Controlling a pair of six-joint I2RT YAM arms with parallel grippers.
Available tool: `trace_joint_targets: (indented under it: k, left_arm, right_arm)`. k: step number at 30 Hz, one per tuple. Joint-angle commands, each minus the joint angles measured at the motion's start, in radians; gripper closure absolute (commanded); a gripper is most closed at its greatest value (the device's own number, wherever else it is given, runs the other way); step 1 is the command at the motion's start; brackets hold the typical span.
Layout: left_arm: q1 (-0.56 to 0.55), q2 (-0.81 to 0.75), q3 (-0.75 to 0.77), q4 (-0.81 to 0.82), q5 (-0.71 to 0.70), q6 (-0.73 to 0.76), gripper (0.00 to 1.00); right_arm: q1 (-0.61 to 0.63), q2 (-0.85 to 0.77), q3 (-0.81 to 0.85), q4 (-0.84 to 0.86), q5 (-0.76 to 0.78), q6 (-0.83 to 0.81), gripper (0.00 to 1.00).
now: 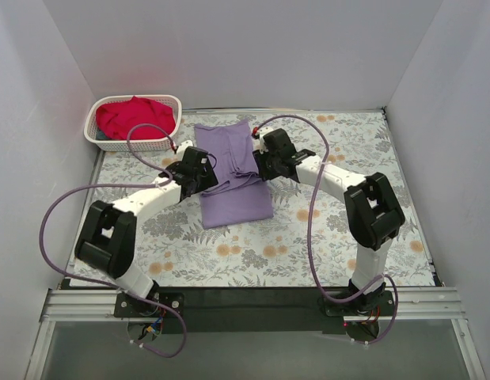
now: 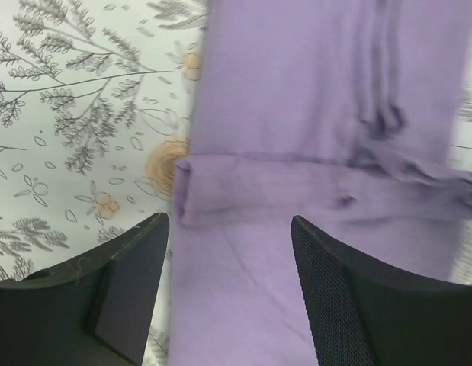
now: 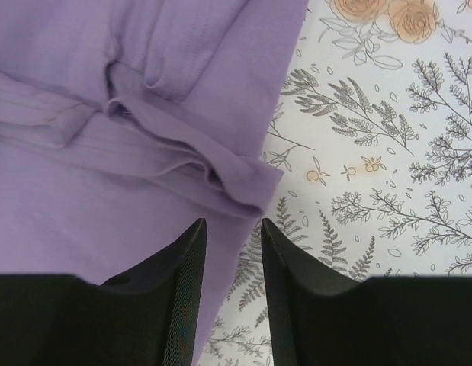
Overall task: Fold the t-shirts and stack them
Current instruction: Fold the tshirt
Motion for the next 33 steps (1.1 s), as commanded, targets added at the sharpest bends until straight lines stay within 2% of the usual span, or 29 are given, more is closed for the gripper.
trace_joint_targets:
  k: [1,5,6,8,9,10,20,28,33]
  left_arm:
    - [-0.055,-0.164,-0.034,-0.025,0.013,-0.035,0.39]
    - [-0.16,-0.22,-0.109,-0.023,0.033,-0.094,0.49]
    - [-0.196,-0.218,-0.12,-0.022,0.042,-0.114,0.55]
    - [-0.227,-0.185,-0.14,-0.011,0.062,-0.121,0.59]
    - [-0.25,-0.166,-0.143,-0.011,0.065,-0.128,0.68]
    - [-0.258,-0.149,-0.146,-0.008,0.076,-0.13,0.71]
    - [-0.275,-0.046,-0.185,0.014,0.171,-0.148,0.73]
    - [-0.276,-0.031,-0.22,-0.006,0.217,-0.154,0.73]
    - [-0.276,-0.028,-0.231,-0.017,0.252,-0.15,0.73]
  right_arm:
    - [0.029,-0.115,-0.034,0.073,-0.04,0.026,0.64]
    - [0.053,-0.126,-0.071,0.104,-0.106,0.054,0.67]
    - [0.059,-0.121,-0.075,0.11,-0.122,0.057,0.68]
    - [0.067,-0.109,-0.089,0.124,-0.145,0.069,0.7]
    - [0.067,-0.091,-0.088,0.128,-0.168,0.071,0.71]
    - [0.07,-0.08,-0.086,0.131,-0.178,0.074,0.71]
    - [0.07,0.063,-0.036,0.164,-0.231,0.088,0.74]
    - [0.036,0.199,0.099,0.162,-0.215,0.081,0.75]
    - [-0.019,0.274,0.231,0.162,-0.205,0.112,0.71]
